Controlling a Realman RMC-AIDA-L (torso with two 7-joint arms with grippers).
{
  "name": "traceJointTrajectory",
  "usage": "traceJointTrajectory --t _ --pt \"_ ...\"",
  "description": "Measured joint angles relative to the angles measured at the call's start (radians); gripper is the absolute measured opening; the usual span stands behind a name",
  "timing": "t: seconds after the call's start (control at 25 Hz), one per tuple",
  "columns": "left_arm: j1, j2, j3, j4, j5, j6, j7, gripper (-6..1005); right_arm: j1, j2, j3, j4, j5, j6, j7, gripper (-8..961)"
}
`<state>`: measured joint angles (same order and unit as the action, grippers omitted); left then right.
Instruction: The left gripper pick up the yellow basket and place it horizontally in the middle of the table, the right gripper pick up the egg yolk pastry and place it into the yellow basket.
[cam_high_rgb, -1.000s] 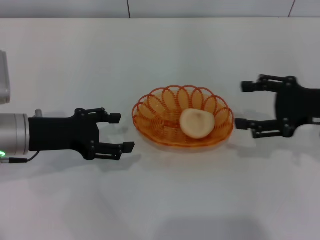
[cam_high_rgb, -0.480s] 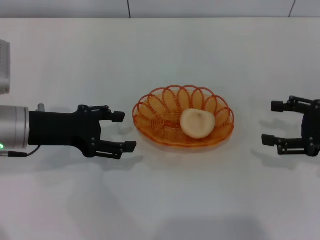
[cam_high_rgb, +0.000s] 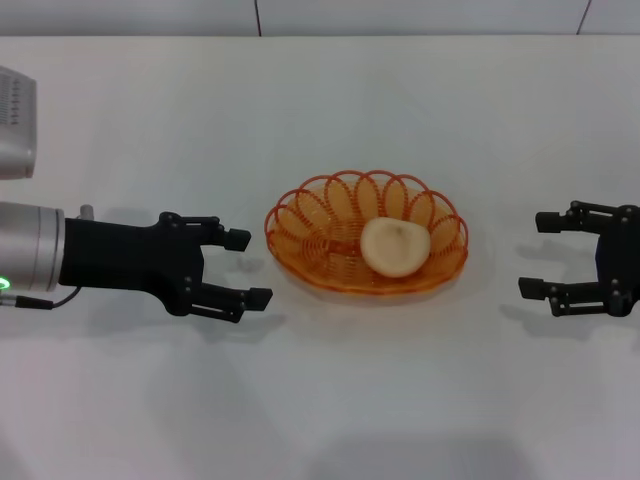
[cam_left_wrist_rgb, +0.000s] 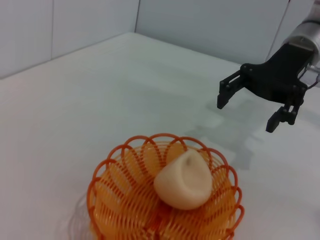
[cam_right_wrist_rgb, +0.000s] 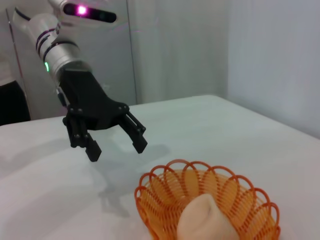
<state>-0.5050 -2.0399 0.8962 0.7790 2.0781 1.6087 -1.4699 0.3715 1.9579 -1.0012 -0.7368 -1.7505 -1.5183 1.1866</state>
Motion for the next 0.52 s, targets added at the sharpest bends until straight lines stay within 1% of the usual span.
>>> traceJointTrajectory --t 0.12,0.36,0.52 --pt "-0.005 0.0 -0.001 0.001 0.003 0.0 -0.001 862 0.006 0.002 0.0 0.0 -0.01 0.011 0.006 854" --pt "-0.015 0.011 0.002 0.001 0.01 0.004 -0.024 862 0.018 0.002 -0.004 0.004 -0.012 0.027 0.012 855" --pt "-0.019 0.011 0.002 0.003 0.027 0.006 -0.033 862 0.025 0.006 -0.009 0.002 -0.024 0.041 0.015 855"
